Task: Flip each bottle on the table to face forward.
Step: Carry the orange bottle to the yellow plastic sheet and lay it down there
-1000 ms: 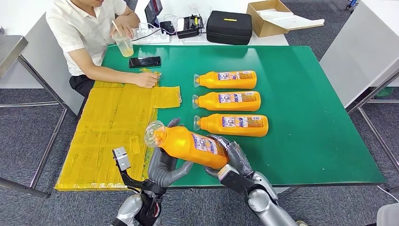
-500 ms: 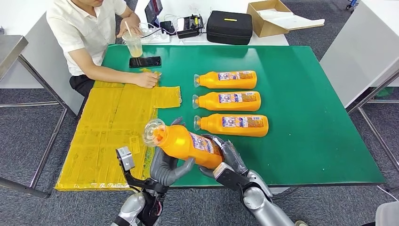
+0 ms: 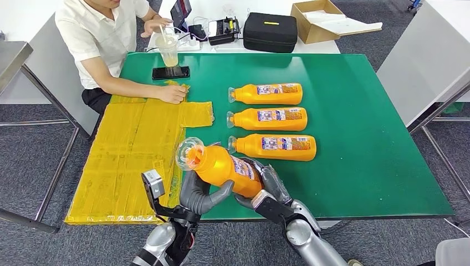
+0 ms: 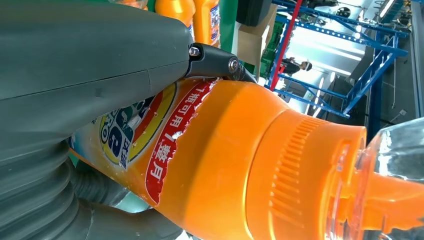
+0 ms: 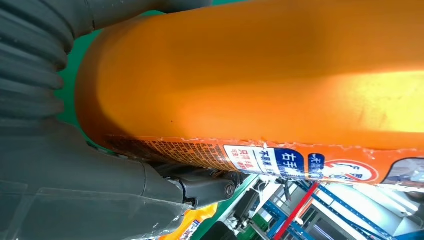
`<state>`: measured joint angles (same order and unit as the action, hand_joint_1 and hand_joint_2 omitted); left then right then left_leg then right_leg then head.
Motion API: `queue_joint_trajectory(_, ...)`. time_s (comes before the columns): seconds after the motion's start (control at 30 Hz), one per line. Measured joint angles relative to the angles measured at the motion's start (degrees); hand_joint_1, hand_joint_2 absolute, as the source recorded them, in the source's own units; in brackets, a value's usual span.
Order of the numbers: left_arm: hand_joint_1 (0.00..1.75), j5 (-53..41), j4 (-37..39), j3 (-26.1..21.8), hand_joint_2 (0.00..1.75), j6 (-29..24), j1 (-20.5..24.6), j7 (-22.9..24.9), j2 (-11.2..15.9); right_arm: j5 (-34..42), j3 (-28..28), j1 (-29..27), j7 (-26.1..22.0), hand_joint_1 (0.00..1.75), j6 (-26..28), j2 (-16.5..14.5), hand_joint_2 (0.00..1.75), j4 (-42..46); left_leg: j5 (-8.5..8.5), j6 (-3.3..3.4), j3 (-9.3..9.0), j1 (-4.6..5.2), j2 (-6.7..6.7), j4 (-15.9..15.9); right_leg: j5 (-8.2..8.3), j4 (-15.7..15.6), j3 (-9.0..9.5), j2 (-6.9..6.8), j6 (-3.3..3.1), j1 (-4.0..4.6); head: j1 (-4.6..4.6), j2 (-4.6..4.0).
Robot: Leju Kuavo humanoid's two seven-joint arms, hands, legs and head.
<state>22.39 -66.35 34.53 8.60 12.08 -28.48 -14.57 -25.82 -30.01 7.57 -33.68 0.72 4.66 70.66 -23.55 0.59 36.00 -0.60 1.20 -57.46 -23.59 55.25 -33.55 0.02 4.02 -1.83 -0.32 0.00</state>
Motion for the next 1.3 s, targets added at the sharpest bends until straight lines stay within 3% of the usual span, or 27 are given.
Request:
queue_joint_trajectory(0.03, 1.75, 0.0, 0.1, 0.0, 1.75, 0.0, 0.0, 0.0, 0.0, 0.0, 0.0, 0.1, 0.0, 1.75, 0.0, 0.0, 1.75, 0.0, 0.00, 0.00, 0.00, 0.00, 0.00, 0.0, 0.00, 0.0, 0.00, 0.00, 0.00, 0.00, 0.01, 0.00)
queue_joint_trajectory(0.17, 1.75, 0.7, 0.2, -0.1, 1.75, 0.5, 0.1, -0.2, -0.1, 0.3, 0.0, 0.1, 0.0, 0.51, 0.0, 0.0, 1.75, -0.1, 0.00, 0.00, 0.00, 0.00, 0.00, 0.0, 0.00, 0.0, 0.00, 0.00, 0.00, 0.00, 0.01, 0.00)
queue_joint_trajectory(0.37, 1.75, 3.6, 0.2, -0.8, 1.75, 2.8, 0.0, 0.6, -0.1, 0.4, -0.1, 0.1, -0.3, 0.51, 0.0, -0.3, 1.75, -0.4, 0.00, 0.00, 0.00, 0.00, 0.00, 0.0, 0.00, 0.0, 0.00, 0.00, 0.00, 0.00, 0.01, 0.00)
queue_joint_trajectory(0.5, 1.75, 3.8, 0.2, -0.8, 1.75, 3.0, 0.0, 0.7, -0.1, 0.4, -0.2, 0.2, -0.4, 0.00, 0.0, -0.5, 1.75, -0.6, 0.00, 0.00, 0.00, 0.00, 0.00, 0.0, 0.00, 0.0, 0.00, 0.00, 0.00, 0.00, 0.01, 0.00)
queue_joint_trajectory(0.6, 1.75, 4.5, 0.1, -0.8, 1.75, 3.2, -0.1, 1.2, -0.1, -0.6, -0.2, 0.2, -0.2, 0.00, 1.6, -0.7, 1.75, -0.9, 0.00, 0.00, 0.00, 0.00, 0.00, 0.0, 0.00, 0.0, 0.00, 0.00, 0.00, 0.00, 0.02, 0.00)
queue_joint_trajectory(0.67, 1.75, 5.2, -0.4, -0.9, 1.75, 2.3, -0.3, 1.8, -0.1, -3.3, -0.1, 0.2, 0.8, 0.00, 6.1, -1.0, 1.75, -1.2, 0.00, 0.00, 0.00, 0.00, 0.00, 0.0, 0.00, 0.0, 0.00, 0.00, 0.00, 0.00, 0.01, 0.00)
queue_joint_trajectory(0.83, 1.75, -4.5, -4.7, -1.4, 1.75, -8.1, -1.6, 1.6, 0.2, -19.1, 1.6, 0.4, 8.3, 0.00, 29.3, -1.3, 1.75, -2.0, 0.00, 0.00, 0.01, 0.00, 0.00, 0.0, 0.00, 0.0, -0.01, -0.01, 0.00, 0.00, 0.00, 0.00)
queue_joint_trajectory(0.9, 1.75, -8.7, -6.3, -1.3, 1.75, -11.5, -1.8, 1.0, 0.3, -23.5, 3.1, 0.8, 10.6, 0.00, 33.6, -0.8, 1.75, -2.2, 0.00, 0.00, 0.00, 0.01, 0.01, 0.0, 0.00, 0.0, 0.01, -0.01, 0.00, -0.01, 0.01, 0.00)
queue_joint_trajectory(1.03, 1.75, -14.5, -8.6, -2.1, 1.75, -16.9, -2.4, -0.8, 1.5, -23.3, 9.1, 0.8, 9.7, 0.00, 34.4, 1.1, 1.75, -1.7, 0.00, 0.01, 0.00, 0.05, 0.03, 0.0, 0.01, 0.0, 0.02, -0.01, 0.01, -0.05, 0.02, 0.00)
queue_joint_trajectory(1.17, 1.75, -29.9, -9.5, -2.5, 1.75, -28.6, -2.2, -2.4, 2.7, -20.3, 13.4, -0.6, 6.1, 0.00, 34.5, 1.8, 1.75, 1.3, 0.01, 0.01, -0.01, 0.05, 0.01, 0.0, 0.01, 0.0, 0.01, 0.00, 0.02, -0.03, 0.01, 0.00)
queue_joint_trajectory(1.3, 1.75, -49.3, -8.8, -3.4, 1.75, -39.2, -0.8, 3.0, 4.1, -18.1, 16.3, -2.5, 3.5, 0.00, 34.2, 1.3, 1.75, 5.9, 0.01, 0.00, -0.01, -0.01, 0.00, 0.0, 0.01, 0.0, -0.01, 0.00, 0.01, 0.05, 0.00, 0.00)
